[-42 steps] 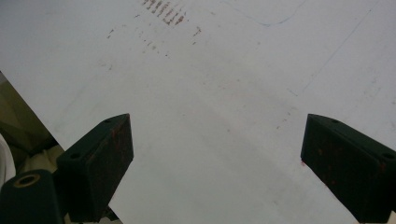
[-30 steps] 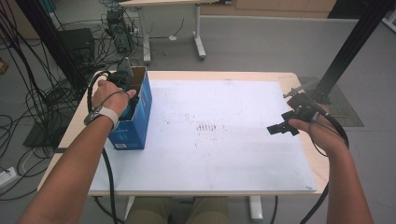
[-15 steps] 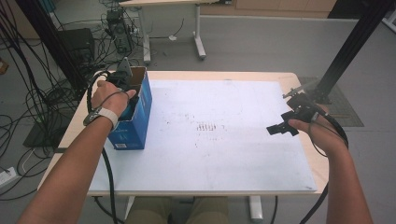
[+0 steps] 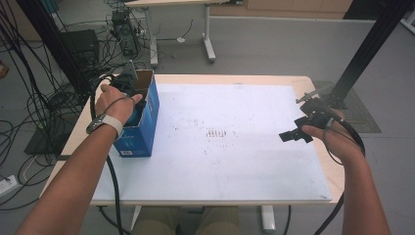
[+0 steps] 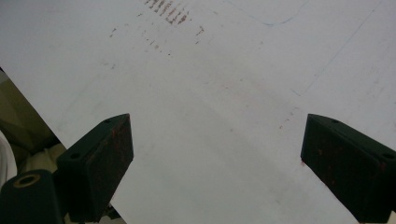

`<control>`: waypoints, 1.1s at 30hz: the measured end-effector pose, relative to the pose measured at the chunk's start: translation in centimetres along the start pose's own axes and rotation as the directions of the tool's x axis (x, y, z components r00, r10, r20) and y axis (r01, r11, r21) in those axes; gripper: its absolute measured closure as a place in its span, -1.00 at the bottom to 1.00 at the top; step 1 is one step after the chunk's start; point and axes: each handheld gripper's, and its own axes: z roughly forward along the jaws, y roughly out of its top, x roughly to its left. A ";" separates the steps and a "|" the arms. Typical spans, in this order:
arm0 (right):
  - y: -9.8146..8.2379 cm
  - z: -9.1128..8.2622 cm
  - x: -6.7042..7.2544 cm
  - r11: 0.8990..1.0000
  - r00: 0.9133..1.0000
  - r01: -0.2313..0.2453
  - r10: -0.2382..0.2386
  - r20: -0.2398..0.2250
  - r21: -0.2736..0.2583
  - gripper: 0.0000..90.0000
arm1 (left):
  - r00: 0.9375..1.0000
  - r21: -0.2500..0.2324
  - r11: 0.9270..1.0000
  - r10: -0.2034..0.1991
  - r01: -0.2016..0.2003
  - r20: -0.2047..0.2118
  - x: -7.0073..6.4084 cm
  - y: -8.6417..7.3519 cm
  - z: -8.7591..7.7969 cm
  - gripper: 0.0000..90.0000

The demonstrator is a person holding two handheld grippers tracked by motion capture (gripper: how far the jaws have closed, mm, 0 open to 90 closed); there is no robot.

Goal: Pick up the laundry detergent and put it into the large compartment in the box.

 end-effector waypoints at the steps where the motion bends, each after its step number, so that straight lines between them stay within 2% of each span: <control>1: 0.0 0.0 0.0 1.000 1.000 0.000 0.000 0.000 0.000 -0.80 | 1.000 0.000 1.000 0.001 -0.001 0.003 0.1 0.0 0.0 -0.36; 13: 0.2 -0.3 0.5 1.000 1.000 0.007 -0.007 0.004 0.000 -0.80 | 0.999 -0.017 1.000 0.006 -0.006 0.039 1.1 -0.6 -1.3 -0.37; 18: 0.3 -0.3 0.7 1.000 1.000 0.009 -0.009 0.006 0.000 -0.80 | 0.999 -0.022 1.000 0.022 -0.021 0.044 1.2 -0.7 -2.0 -0.39; 20: 0.5 -0.3 0.8 1.000 1.000 0.014 -0.014 0.006 0.001 -0.80 | 0.999 -0.032 0.999 0.011 -0.009 0.048 1.2 -0.8 -2.3 -0.55; 25: 0.7 -0.4 1.1 1.000 1.000 0.022 -0.022 0.006 -0.003 -0.80 | 0.998 -0.034 0.999 0.010 -0.008 0.058 1.5 -0.9 -3.3 -0.70; 31: 0.9 -0.5 1.3 1.000 1.000 0.030 -0.030 0.009 -0.005 -0.80 | 0.998 -0.048 0.999 0.025 -0.023 0.054 1.4 -1.2 -4.3 -0.75; 33: 0.9 -0.5 1.4 0.999 0.999 0.031 -0.031 0.009 -0.005 -0.80 | 0.997 -0.046 0.999 0.031 -0.028 0.066 1.5 -1.2 -4.6 -0.77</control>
